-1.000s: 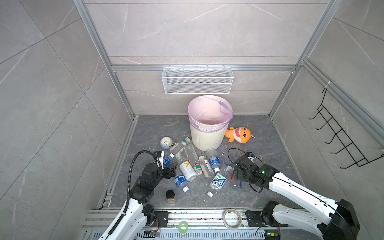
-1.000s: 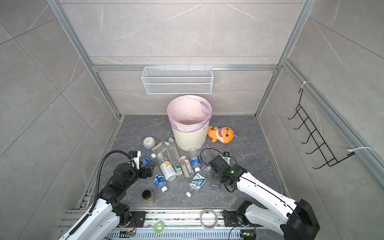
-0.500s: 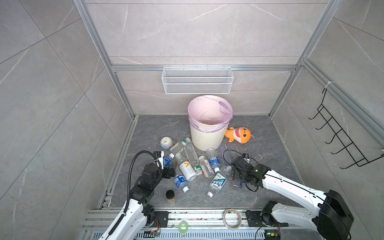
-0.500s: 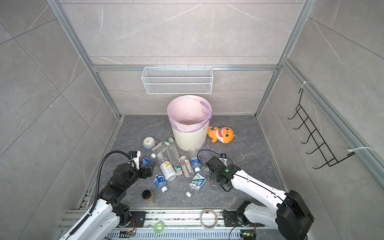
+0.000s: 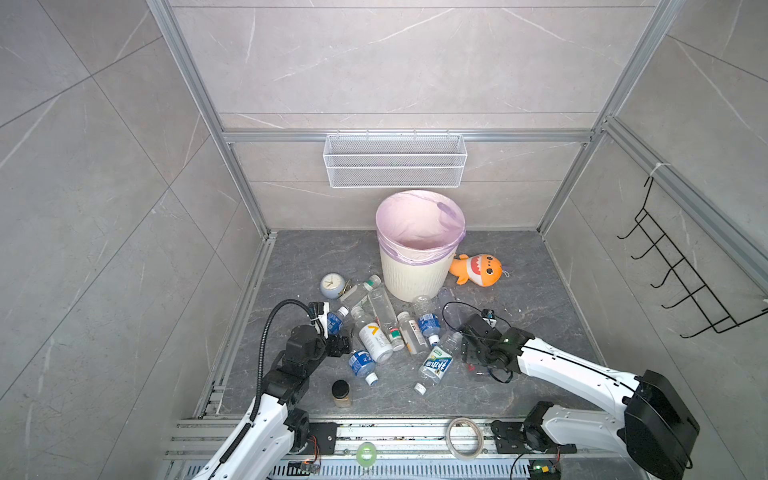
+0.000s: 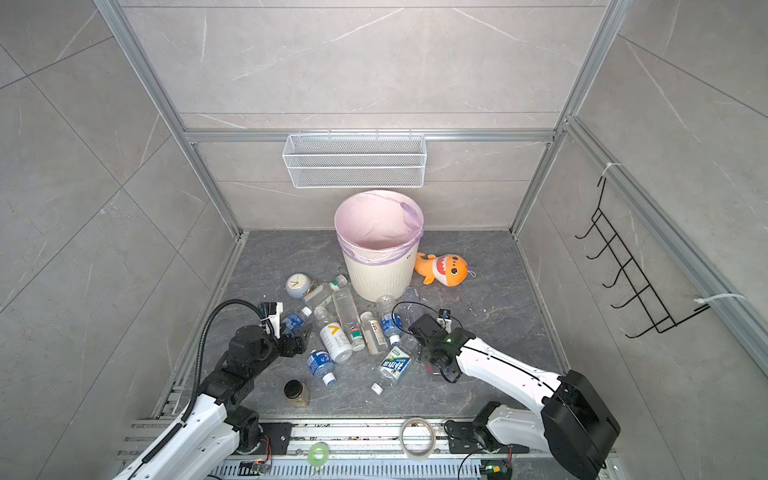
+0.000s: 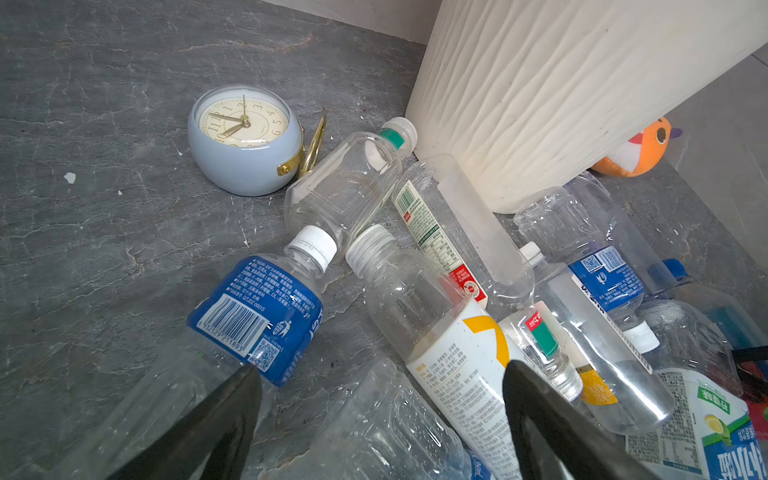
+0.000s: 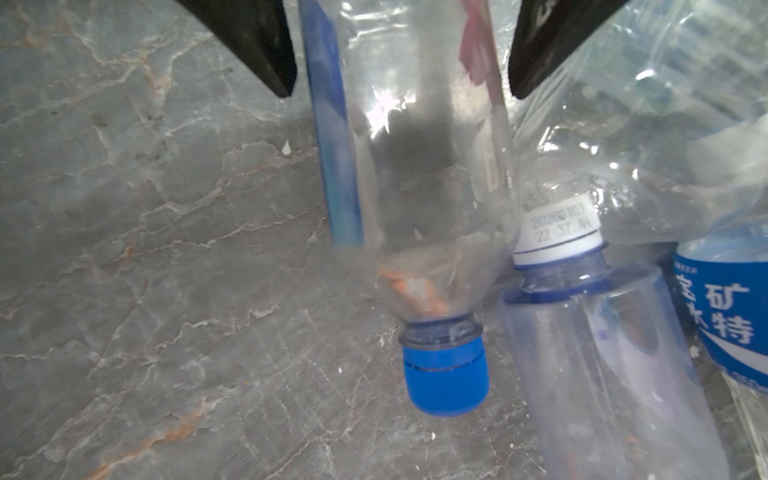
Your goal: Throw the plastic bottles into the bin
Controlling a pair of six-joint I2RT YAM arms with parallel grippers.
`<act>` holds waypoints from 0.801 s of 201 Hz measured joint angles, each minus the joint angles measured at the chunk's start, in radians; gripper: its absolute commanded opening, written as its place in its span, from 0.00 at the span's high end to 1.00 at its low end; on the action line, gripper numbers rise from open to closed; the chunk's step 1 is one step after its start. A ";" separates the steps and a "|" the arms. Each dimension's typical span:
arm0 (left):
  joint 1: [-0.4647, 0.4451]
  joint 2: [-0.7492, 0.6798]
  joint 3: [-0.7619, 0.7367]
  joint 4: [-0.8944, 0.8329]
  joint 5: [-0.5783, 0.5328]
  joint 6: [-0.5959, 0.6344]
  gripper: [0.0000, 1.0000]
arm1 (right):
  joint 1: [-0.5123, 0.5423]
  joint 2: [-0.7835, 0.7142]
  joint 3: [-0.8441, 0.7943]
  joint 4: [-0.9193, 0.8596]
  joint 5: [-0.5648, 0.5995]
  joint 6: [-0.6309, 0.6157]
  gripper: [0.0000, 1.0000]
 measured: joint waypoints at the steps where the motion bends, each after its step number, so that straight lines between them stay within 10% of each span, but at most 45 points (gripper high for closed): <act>1: 0.000 0.000 0.000 0.000 0.000 0.000 0.07 | 0.000 0.001 0.000 0.000 0.000 0.000 0.17; 161: 0.000 0.026 0.000 0.014 0.000 0.000 0.08 | 0.006 0.021 -0.065 0.062 -0.018 0.000 0.34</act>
